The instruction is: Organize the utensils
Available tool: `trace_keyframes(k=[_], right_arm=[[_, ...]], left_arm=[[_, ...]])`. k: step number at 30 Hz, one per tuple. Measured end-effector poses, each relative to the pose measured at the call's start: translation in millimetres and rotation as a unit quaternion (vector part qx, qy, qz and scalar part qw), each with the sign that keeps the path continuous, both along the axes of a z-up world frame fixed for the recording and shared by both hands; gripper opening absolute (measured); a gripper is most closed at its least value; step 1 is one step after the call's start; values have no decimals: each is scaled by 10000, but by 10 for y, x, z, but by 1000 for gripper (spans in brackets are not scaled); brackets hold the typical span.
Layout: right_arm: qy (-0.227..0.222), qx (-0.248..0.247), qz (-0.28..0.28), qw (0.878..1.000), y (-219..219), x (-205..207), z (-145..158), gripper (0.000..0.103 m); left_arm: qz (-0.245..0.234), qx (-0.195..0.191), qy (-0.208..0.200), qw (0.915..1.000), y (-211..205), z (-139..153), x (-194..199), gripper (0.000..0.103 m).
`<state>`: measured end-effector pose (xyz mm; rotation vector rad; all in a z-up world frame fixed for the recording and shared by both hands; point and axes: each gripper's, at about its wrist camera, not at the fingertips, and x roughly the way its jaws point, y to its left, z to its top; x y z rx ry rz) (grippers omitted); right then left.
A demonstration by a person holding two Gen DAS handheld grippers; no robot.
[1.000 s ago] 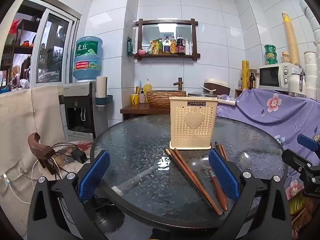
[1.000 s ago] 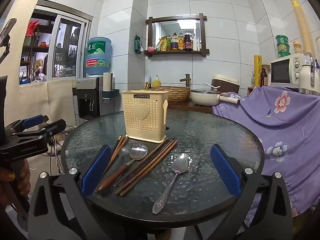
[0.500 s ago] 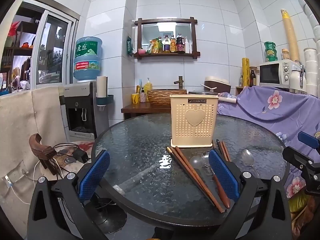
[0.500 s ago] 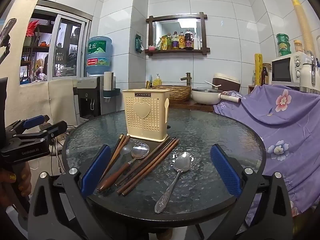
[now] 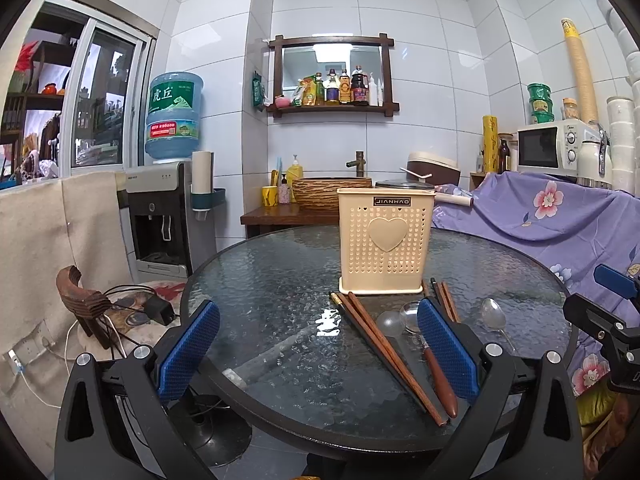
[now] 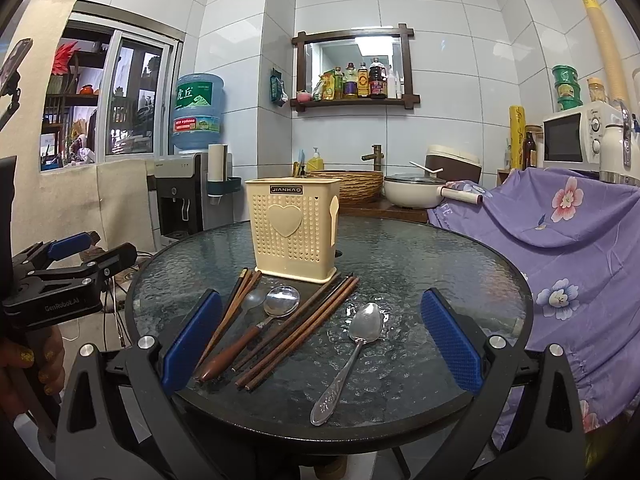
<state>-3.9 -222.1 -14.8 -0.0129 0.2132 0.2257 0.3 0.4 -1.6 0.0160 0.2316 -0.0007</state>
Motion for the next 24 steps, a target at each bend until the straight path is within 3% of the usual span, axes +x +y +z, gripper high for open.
trace_keyframes(k=[24], right_arm=[[1,-31,27,10000,30,0,1,98]], left_arm=[[39,-3,12,10000,13,-28,19,97]])
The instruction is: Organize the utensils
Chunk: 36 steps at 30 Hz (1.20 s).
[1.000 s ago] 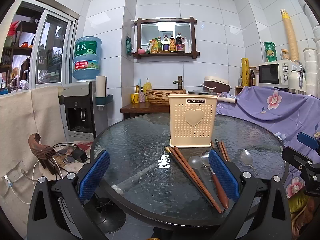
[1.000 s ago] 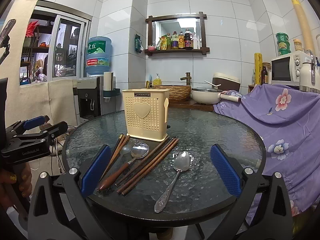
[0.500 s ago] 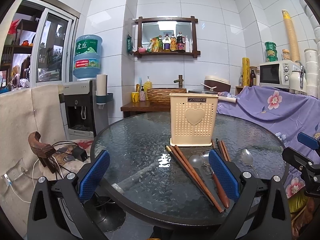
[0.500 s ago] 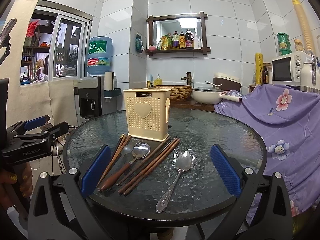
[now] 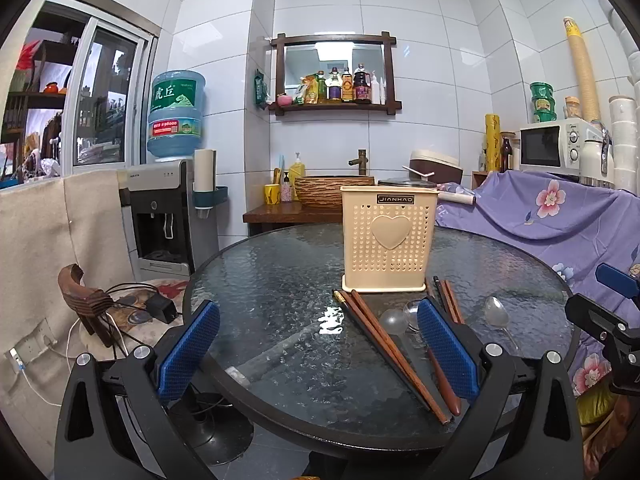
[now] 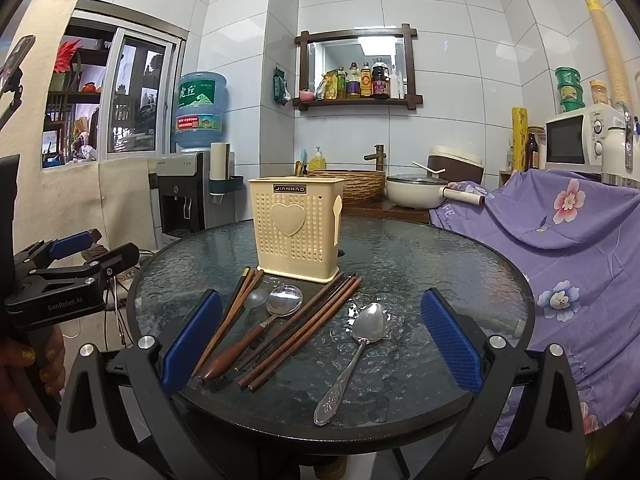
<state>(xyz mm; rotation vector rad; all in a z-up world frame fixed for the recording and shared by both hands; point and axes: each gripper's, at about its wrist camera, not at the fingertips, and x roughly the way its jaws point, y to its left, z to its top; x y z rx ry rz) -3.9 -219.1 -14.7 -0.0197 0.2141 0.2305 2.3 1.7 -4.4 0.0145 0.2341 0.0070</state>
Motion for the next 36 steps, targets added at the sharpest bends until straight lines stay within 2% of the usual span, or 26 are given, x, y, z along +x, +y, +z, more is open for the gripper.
trace_keyframes(k=[32,36], right_arm=[[37,-38,51,10000,19,53,23,98],[186,-87,55,9998,31,130,5,98]], left_arm=[[-31,-15,79,10000,-8,-7,19,97],[-84,-53,261,9996,-1,-27,78,97]])
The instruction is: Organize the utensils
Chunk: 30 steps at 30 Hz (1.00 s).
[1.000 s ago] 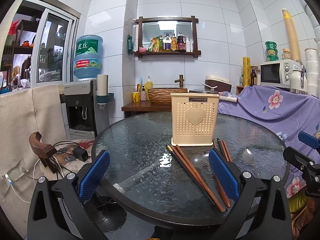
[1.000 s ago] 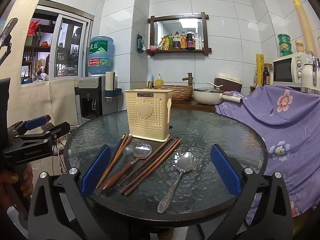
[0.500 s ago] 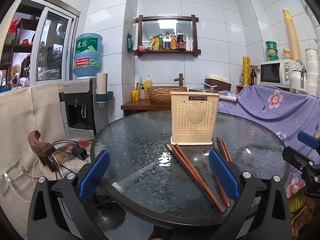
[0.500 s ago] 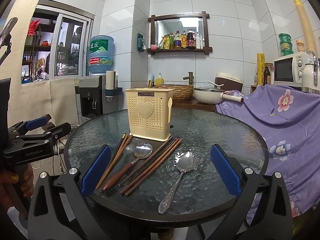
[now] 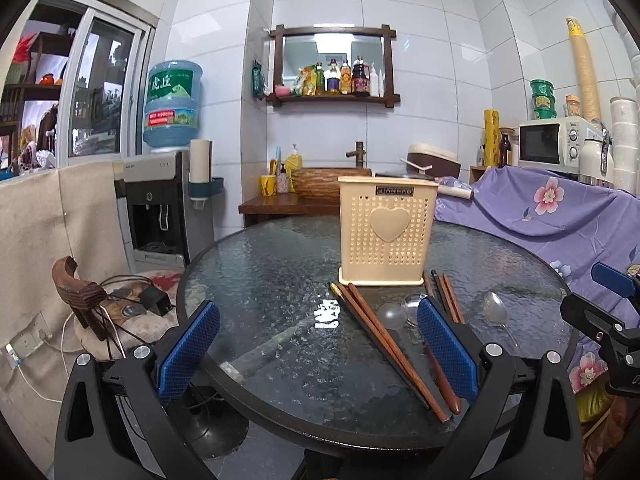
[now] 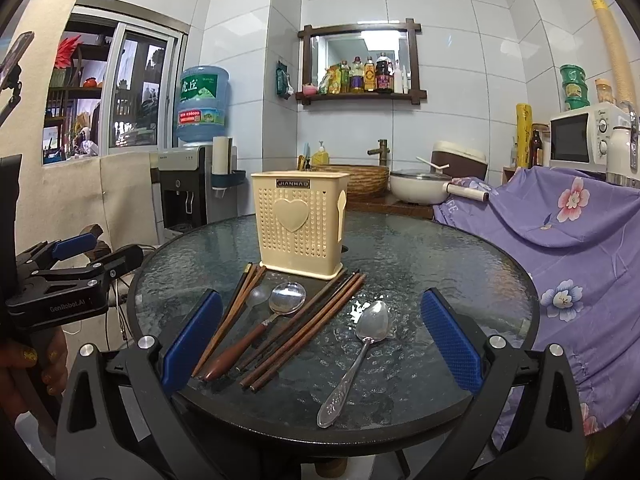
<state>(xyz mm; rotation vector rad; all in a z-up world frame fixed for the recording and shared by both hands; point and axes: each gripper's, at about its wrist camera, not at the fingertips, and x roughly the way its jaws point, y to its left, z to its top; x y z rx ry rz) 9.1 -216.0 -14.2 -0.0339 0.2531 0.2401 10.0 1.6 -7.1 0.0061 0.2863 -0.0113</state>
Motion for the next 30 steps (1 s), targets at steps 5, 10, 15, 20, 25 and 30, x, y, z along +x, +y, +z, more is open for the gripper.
trace_keyframes(k=[5,10,15,20,25,30], right_arm=[[555,-266,-188,9979,22,241,-83,98],[1427,-270,-303,9889,-98,603,-225,98],[2166,81,-491,9750,-306,987,-335,93],[2445,-100,-507,9683,-271,1251,-400,82],[2697,-268,-510,9612,-203,1403,-429,73],[2887,-300,-494,9557,-170,1511,-496,63]], left_arm=[[-50,-184,976,9950,87,-115,309,97],[-72,-407,1520,9875,224,-222,536,97],[-155,-283,2038,9785,196,-286,821,94],[-385,-416,2499,9666,150,-315,1114,78],[-511,-428,2729,9597,107,-337,1330,70],[-553,-451,2854,9558,78,-338,1583,66]])
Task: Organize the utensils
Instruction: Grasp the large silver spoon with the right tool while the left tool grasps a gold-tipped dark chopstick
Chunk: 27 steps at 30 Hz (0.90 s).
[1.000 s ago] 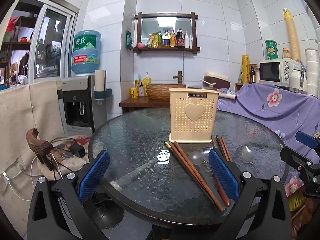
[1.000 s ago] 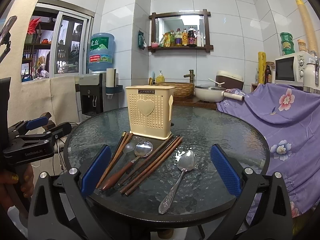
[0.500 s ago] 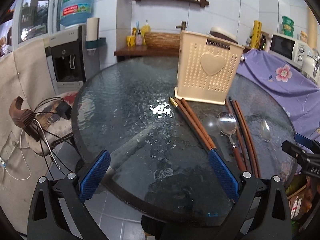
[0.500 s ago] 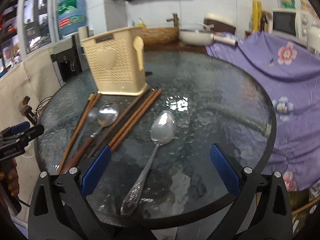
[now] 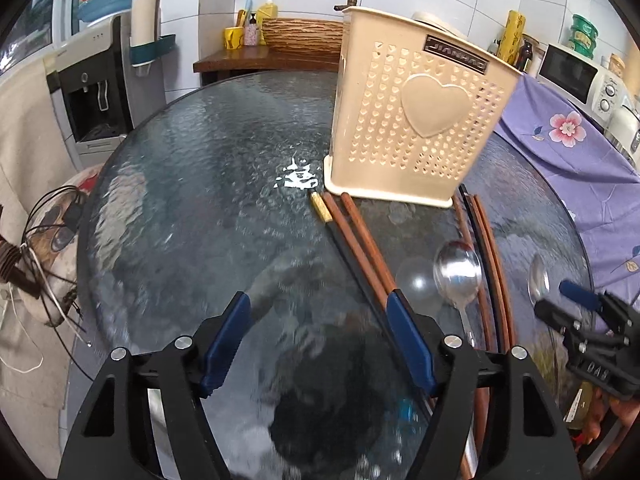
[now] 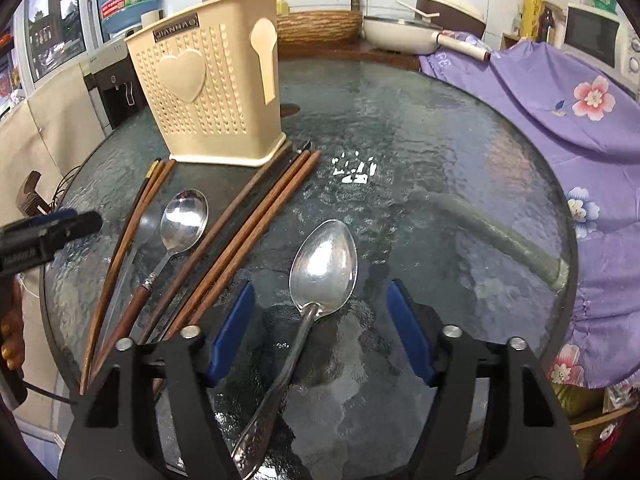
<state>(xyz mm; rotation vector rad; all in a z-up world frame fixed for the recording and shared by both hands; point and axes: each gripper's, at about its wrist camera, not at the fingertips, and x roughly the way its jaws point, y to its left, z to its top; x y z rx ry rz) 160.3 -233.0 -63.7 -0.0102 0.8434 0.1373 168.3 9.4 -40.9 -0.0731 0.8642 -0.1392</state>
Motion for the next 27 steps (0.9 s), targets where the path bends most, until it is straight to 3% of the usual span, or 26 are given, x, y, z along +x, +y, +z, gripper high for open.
trace_keyframes(k=[9,20,24,27], right_arm=[[100,-36,-1,9999,41,79,-66,57],[106,-174,56,9998,23,82,-62,48],[179,-90,61,9998,26,98,-46,48],[179,-191,78,9996,80,114,-45,47]], left_arm=[[-48,-212,392,9990,-84,-103,418,53],[79,400,369,9985,64,-156,494,47],[72,65,433,9990,163,-124,520,47],[-39,46,374,9993,105,-101,520,47]])
